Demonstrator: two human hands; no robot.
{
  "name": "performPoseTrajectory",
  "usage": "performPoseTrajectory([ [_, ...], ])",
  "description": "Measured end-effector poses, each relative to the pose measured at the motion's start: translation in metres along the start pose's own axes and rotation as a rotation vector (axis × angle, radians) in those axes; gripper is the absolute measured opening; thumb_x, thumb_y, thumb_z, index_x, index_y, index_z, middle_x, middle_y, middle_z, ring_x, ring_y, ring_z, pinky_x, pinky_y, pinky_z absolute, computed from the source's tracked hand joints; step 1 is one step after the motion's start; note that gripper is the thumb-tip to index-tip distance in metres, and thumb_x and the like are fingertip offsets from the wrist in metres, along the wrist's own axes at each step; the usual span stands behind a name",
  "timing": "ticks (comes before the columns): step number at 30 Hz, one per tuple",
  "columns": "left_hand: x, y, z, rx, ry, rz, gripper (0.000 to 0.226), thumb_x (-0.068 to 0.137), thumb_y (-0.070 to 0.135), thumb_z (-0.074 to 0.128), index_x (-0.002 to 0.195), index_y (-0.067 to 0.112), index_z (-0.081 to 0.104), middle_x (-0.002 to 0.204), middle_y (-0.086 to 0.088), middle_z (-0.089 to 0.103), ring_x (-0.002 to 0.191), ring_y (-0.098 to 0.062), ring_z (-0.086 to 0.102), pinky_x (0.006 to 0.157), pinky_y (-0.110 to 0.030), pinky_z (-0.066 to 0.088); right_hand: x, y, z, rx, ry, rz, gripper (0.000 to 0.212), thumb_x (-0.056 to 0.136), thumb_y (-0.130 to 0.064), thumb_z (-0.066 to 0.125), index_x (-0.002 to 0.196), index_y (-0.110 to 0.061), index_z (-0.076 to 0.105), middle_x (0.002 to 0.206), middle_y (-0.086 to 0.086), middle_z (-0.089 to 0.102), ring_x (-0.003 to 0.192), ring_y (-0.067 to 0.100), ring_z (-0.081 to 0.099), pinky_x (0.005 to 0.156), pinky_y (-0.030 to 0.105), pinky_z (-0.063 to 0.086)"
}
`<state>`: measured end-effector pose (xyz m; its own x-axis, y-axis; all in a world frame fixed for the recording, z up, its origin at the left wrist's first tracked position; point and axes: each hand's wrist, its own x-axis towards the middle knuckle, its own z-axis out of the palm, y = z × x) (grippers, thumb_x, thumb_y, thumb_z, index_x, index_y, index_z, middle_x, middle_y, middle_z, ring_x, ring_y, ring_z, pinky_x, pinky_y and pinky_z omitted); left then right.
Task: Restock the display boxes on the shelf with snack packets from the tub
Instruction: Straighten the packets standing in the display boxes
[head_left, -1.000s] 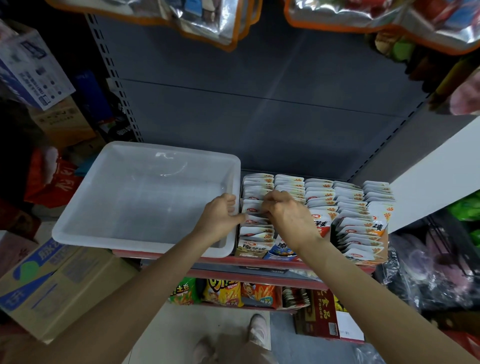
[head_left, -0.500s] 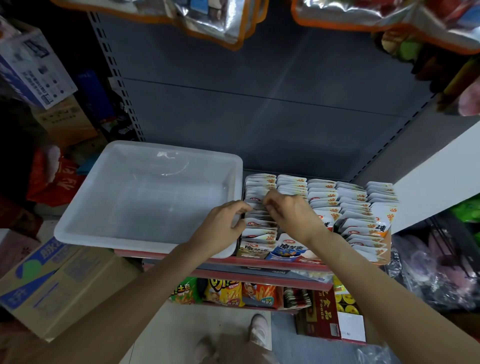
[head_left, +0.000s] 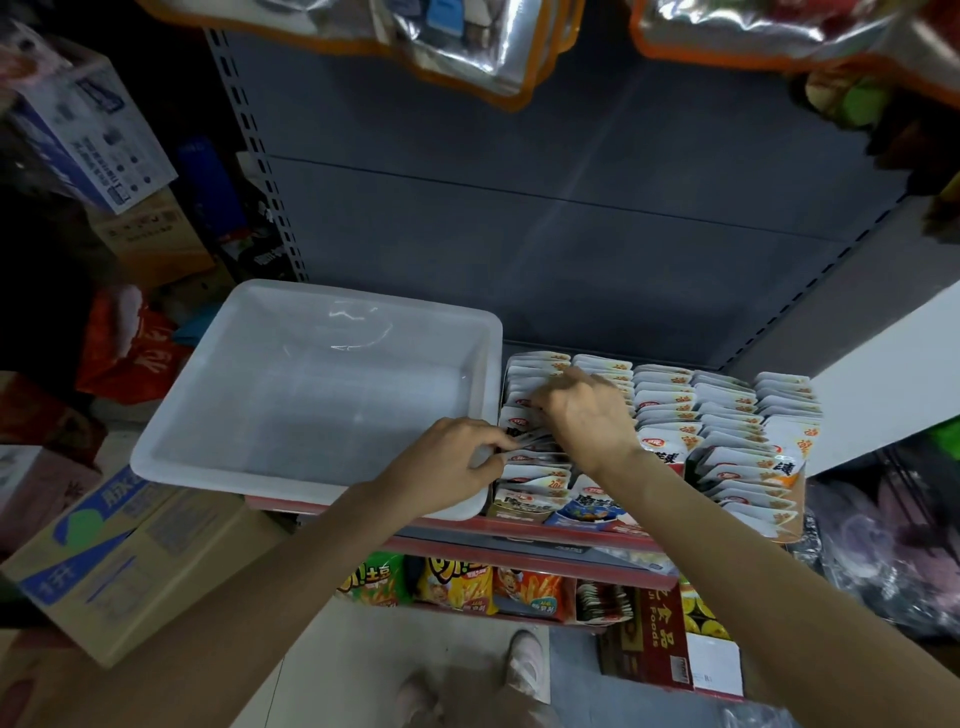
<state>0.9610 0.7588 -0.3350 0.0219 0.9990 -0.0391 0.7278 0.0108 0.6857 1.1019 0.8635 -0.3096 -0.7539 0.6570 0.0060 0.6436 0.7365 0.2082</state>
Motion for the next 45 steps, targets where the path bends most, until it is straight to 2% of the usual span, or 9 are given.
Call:
performPoseTrajectory([
  [6,-0.005,0.008,0.007,0.091,-0.137,-0.037,0.077,0.077,0.051,0.068,0.138,0.021,0.033,0.138,0.008,0.034,0.121,-0.008,0.042,0.097,-0.025,0.041,-0.013,0.016,0.011,0.071,0.195,-0.023,0.032,0.049,-0.008,0.089,0.075,-0.018,0.073,0.069,-0.003,0.064,0.071,0.021,0.061,0.053,0.023,0.046],
  [12,0.008,0.016,0.025,0.080,0.071,-0.179,0.072,0.084,0.027,0.068,0.142,0.011,0.029,0.141,-0.006,0.036,0.130,-0.020,0.038,0.105,-0.027,0.034,-0.022,0.015,0.017,0.215,0.115,0.047,0.048,0.052,0.001,0.087,0.094,-0.020,0.075,0.076,0.002,0.069,0.070,0.025,0.065,0.046,0.028,0.050],
  [17,0.017,0.030,0.031,-0.174,0.029,-0.323,0.089,0.084,0.004,0.065,0.151,0.014,0.007,0.155,-0.003,0.022,0.138,-0.018,0.031,0.104,-0.023,0.035,-0.025,0.010,0.016,0.397,0.063,0.119,0.044,0.085,0.003,0.059,0.127,-0.011,0.058,0.128,0.009,0.056,0.117,0.029,0.054,0.081,0.037,0.056],
  [20,0.012,0.037,0.041,-0.336,-0.054,-0.357,0.102,0.086,-0.004,0.057,0.147,0.027,-0.018,0.159,0.006,0.002,0.135,-0.017,0.035,0.080,-0.016,0.049,-0.038,0.002,0.013,0.372,-0.007,0.067,0.051,0.098,-0.017,0.041,0.146,-0.006,0.028,0.155,0.013,0.024,0.142,0.026,0.026,0.114,0.035,0.025],
  [24,0.013,0.030,0.045,-0.386,-0.080,-0.359,0.108,0.086,-0.003,0.056,0.141,0.032,-0.030,0.158,0.007,-0.005,0.118,-0.013,0.046,0.059,-0.012,0.042,-0.046,-0.006,0.014,0.251,-0.220,0.018,0.063,0.096,-0.042,0.002,0.148,-0.010,-0.011,0.157,0.008,-0.014,0.145,0.016,-0.013,0.116,0.029,-0.011],
  [28,0.012,0.028,0.041,-0.499,-0.095,-0.352,0.102,0.086,-0.005,0.052,0.145,0.037,-0.020,0.157,0.010,0.003,0.120,-0.012,0.046,0.086,-0.029,0.051,-0.046,-0.002,0.018,0.303,-0.205,0.022,0.083,0.072,-0.047,-0.018,0.147,-0.013,-0.014,0.157,0.005,-0.017,0.144,0.013,-0.017,0.114,0.028,-0.015],
  [33,0.023,0.035,0.042,-0.996,0.137,-0.348,0.076,0.092,0.009,0.045,0.151,0.029,0.001,0.158,0.008,0.005,0.140,-0.005,0.017,0.107,-0.022,0.020,-0.056,-0.007,0.020,0.338,-0.187,0.089,0.073,0.073,-0.046,-0.019,0.138,-0.014,-0.025,0.151,0.005,-0.026,0.142,0.015,-0.022,0.114,0.028,-0.014],
  [40,0.041,0.028,0.032,-0.172,0.122,-0.171,0.056,0.104,0.025,0.022,0.149,0.015,-0.010,0.156,0.003,-0.018,0.143,-0.008,-0.014,0.111,-0.016,-0.005,-0.049,0.006,0.015,0.432,-0.134,0.120,0.056,0.099,-0.031,0.012,0.148,-0.015,-0.012,0.156,0.003,-0.018,0.142,0.011,-0.019,0.117,0.028,-0.008],
  [45,0.072,0.040,0.039,0.347,0.051,-0.087,0.056,0.103,0.030,0.014,0.148,0.009,-0.010,0.156,-0.008,-0.018,0.144,-0.017,-0.017,0.119,-0.030,-0.007,-0.030,0.021,0.025,0.362,-0.128,0.323,0.056,0.102,-0.032,0.012,0.149,-0.011,-0.012,0.156,0.006,-0.020,0.143,0.015,-0.020,0.117,0.031,-0.008],
])
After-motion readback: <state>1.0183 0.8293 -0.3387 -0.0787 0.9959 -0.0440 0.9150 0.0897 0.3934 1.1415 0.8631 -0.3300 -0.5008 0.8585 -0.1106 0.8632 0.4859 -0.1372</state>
